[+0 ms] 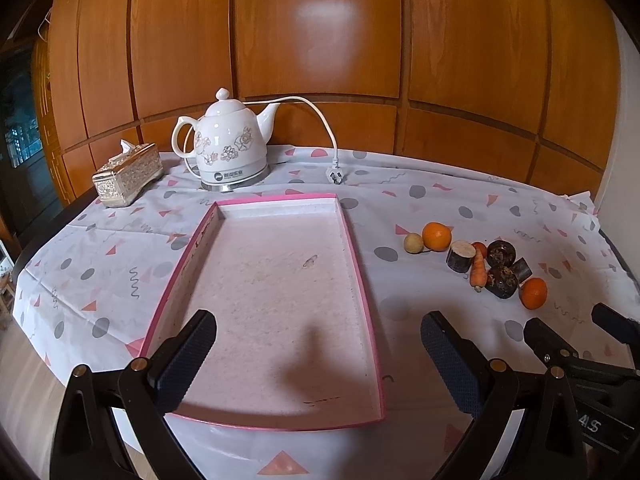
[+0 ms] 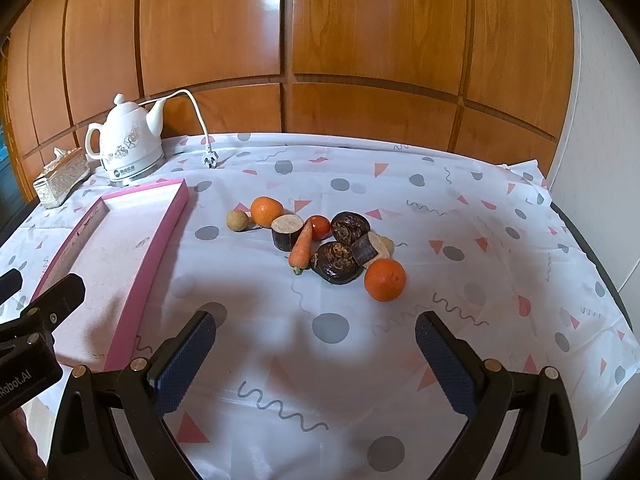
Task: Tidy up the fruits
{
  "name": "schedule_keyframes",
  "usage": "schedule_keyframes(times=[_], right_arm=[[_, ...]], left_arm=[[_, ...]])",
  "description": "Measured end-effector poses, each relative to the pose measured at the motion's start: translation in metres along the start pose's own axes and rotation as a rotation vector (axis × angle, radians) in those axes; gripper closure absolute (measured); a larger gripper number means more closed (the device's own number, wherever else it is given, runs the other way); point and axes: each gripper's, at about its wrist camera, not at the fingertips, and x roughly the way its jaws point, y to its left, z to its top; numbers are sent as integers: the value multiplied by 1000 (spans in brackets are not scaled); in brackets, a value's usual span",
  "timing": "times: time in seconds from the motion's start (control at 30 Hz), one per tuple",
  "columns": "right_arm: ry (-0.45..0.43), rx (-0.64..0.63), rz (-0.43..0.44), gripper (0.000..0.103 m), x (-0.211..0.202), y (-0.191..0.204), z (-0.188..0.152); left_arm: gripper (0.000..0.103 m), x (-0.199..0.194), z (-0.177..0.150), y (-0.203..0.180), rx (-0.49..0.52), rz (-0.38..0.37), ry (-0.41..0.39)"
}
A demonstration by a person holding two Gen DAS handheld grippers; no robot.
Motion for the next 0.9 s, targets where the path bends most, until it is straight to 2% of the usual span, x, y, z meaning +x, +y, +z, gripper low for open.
schedule_keyframes(times=[0.63,0.9], right_arm=[[-29,4,-2,1,-13,-2,2],[-7,15,1,1,-7,-4,0]], left_arm=[[0,-19,5,-2,8,-14,-38],[0,-11,3,-5,11,-17,-10]])
